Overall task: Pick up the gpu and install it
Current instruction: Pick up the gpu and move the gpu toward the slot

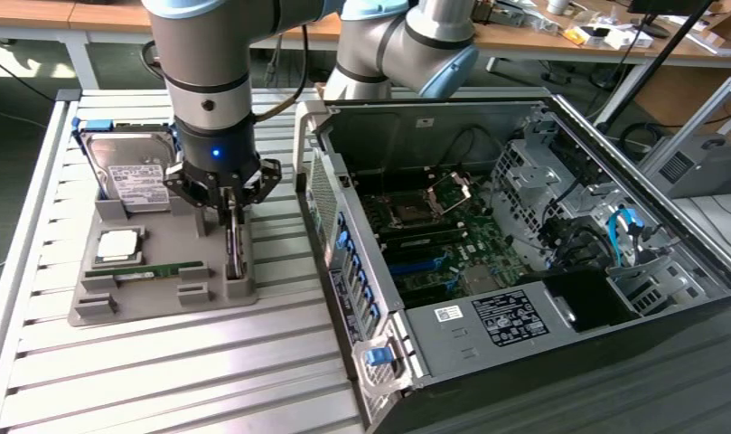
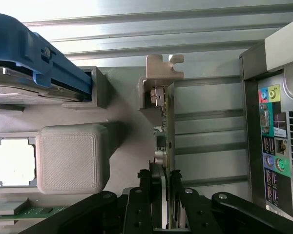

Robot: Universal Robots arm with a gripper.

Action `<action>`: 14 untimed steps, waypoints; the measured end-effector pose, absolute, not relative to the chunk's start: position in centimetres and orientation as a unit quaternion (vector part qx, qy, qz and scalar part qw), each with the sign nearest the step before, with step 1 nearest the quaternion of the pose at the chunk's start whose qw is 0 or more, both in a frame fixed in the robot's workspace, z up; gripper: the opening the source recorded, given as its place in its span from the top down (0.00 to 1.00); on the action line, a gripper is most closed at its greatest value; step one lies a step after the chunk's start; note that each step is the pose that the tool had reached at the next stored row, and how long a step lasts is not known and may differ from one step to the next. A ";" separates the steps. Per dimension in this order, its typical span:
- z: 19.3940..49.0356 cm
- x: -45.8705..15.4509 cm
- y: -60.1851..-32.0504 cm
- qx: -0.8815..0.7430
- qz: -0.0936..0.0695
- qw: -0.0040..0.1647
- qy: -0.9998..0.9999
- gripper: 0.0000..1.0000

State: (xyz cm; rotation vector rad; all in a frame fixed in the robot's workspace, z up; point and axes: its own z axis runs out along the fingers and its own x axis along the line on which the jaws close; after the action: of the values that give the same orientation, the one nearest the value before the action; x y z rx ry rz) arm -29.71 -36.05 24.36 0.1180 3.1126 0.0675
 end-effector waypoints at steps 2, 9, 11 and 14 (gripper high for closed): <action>24.4 -29.7 -36.0 0.038 0.022 0.013 0.999 0.73; 24.4 -29.7 -36.0 0.038 0.022 0.013 0.999 0.73; 24.4 -29.7 -36.0 0.038 0.022 0.013 0.999 0.73; 24.4 -29.7 -36.0 0.038 0.021 0.013 0.999 0.73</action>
State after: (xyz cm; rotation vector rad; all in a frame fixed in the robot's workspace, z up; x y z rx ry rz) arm -29.71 -36.05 24.36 0.1179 3.1124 0.0666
